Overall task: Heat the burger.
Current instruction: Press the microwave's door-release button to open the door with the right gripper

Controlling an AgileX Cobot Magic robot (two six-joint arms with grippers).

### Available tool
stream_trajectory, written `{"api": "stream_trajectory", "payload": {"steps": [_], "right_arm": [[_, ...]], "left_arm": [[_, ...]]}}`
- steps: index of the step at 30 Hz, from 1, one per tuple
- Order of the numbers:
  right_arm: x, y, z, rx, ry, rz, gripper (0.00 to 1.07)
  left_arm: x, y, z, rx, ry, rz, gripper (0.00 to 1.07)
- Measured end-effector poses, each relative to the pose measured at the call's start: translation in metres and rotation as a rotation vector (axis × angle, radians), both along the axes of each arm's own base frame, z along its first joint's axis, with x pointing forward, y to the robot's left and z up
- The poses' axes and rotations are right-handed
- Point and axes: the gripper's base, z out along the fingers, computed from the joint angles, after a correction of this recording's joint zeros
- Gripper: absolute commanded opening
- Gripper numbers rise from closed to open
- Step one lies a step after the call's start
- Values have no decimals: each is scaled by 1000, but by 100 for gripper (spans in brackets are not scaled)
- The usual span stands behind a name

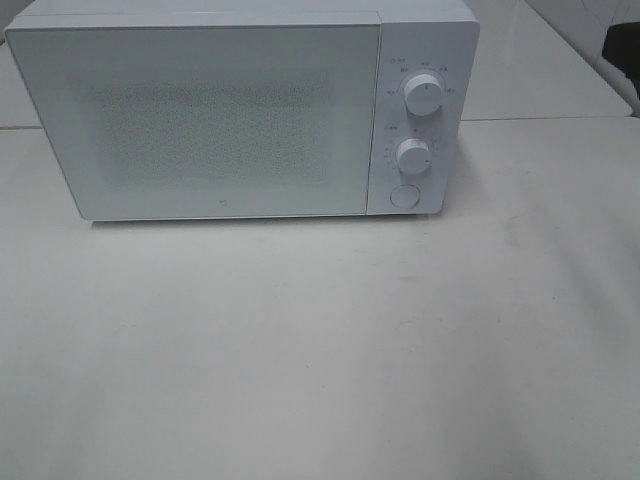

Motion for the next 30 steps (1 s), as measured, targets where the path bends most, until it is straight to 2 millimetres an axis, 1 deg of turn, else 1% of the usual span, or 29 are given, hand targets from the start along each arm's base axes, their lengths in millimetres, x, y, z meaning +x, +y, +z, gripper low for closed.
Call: {"api": "stream_trajectory", "payload": {"steps": [1,4,5,6,7,8,10,11,12,13,15,16,17,18,19,20,21,22,23,24,25,26,28,29,30], "right_arm": [[0,0,0,0,0,0,76],[23,2,-9,4,-57,-13,76],[23,2,-9,4,-57,-13,76],[27,2,-12,4,-69,-15,76],[34,3,-19,4,-89,-20,76],[34,3,-19,4,-89,-20,76],[44,3,-32,4,-114,-29,76],[44,3,-32,4,-114,-29,76],[48,3,-41,7,-124,-37,76],[48,3,-41,7,-124,-37,76],[53,2,-52,19,-144,-59,76],[53,2,-52,19,-144,-59,76],[55,1,-56,25,-148,-71,76],[56,-1,-64,39,-153,-96,76],[56,-1,-64,39,-153,-96,76],[57,1,-71,50,-159,-111,76],[57,1,-71,50,-159,-111,76],[56,3,-76,49,-158,-112,76],[55,11,-84,39,-151,-100,76],[55,11,-84,39,-151,-100,76],[55,17,-90,28,-145,-95,76],[55,17,-90,28,-145,-95,76],[55,30,-100,22,-127,-86,76],[55,30,-100,22,-127,-86,76],[55,38,-105,18,-127,-75,76]], "left_arm": [[0,0,0,0,0,0,100],[0,0,0,0,0,0,100],[0,0,0,0,0,0,100],[0,0,0,0,0,0,100],[0,0,0,0,0,0,100],[0,0,0,0,0,0,100],[0,0,0,0,0,0,100],[0,0,0,0,0,0,100],[0,0,0,0,0,0,100],[0,0,0,0,0,0,100],[0,0,0,0,0,0,100],[0,0,0,0,0,0,100],[0,0,0,0,0,0,100],[0,0,0,0,0,0,100],[0,0,0,0,0,0,100],[0,0,0,0,0,0,100],[0,0,0,0,0,0,100],[0,0,0,0,0,0,100],[0,0,0,0,0,0,100],[0,0,0,0,0,0,100],[0,0,0,0,0,0,100],[0,0,0,0,0,0,100],[0,0,0,0,0,0,100],[0,0,0,0,0,0,100],[0,0,0,0,0,0,100]]}}
